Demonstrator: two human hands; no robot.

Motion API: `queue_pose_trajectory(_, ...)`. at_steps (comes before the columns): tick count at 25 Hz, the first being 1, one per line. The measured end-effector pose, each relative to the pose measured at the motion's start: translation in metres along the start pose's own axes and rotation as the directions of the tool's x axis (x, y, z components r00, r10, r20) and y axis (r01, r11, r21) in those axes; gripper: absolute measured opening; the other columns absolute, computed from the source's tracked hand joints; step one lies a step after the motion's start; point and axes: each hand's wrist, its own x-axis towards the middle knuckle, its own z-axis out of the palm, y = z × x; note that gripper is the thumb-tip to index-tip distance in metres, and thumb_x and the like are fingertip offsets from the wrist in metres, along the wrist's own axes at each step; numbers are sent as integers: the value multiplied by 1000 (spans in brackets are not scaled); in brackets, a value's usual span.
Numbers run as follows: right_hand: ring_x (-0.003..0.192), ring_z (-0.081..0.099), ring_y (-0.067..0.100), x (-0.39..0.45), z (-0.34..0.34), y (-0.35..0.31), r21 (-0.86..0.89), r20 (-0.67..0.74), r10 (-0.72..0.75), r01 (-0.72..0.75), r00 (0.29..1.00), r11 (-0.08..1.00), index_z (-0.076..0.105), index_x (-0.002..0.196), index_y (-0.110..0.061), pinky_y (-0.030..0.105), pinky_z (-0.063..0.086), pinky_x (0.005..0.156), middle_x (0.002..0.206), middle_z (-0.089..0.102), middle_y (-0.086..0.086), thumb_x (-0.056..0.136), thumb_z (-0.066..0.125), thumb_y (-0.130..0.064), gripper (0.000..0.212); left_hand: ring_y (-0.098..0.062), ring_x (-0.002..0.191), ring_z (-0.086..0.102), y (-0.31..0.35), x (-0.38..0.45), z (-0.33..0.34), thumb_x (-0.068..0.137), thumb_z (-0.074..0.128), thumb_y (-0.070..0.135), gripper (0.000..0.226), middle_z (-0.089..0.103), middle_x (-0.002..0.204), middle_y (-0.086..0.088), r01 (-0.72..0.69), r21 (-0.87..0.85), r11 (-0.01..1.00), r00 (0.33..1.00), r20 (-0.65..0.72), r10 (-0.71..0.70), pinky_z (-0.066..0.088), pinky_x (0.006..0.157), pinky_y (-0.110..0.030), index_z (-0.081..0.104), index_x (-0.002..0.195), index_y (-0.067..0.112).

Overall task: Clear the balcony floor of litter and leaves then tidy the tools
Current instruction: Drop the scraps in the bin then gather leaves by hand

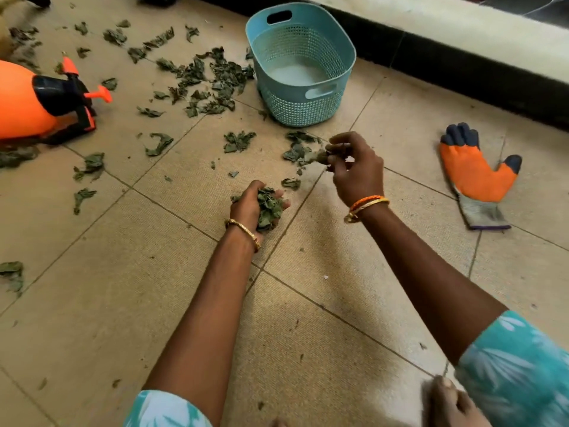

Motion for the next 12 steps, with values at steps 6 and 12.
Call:
queue_pose_trajectory(6, 82, 67, 21, -25, -6, -8, 78, 308, 175, -208, 935, 975, 51, 102, -16, 36, 58, 72, 89, 60, -1, 80, 67, 2, 32, -16, 59, 63, -15, -17, 18, 94, 44, 24, 25, 66, 79, -9, 24, -75, 997, 980, 201, -8, 46, 43, -16, 61, 87, 7)
queue_pose_trajectory(12, 86, 55, 17, -64, 19, -3, -151, 386, -149, 221, 911, 963, 62, 94, -15, 36, 50, 73, 90, 64, 3, 81, 62, -3, 18, -23, 63, 65, -20, -8, 4, 85, 59, 21, 17, 68, 82, -12, -17, 78, 997, 998, -55, 22, 53, 54, -26, 65, 86, 6)
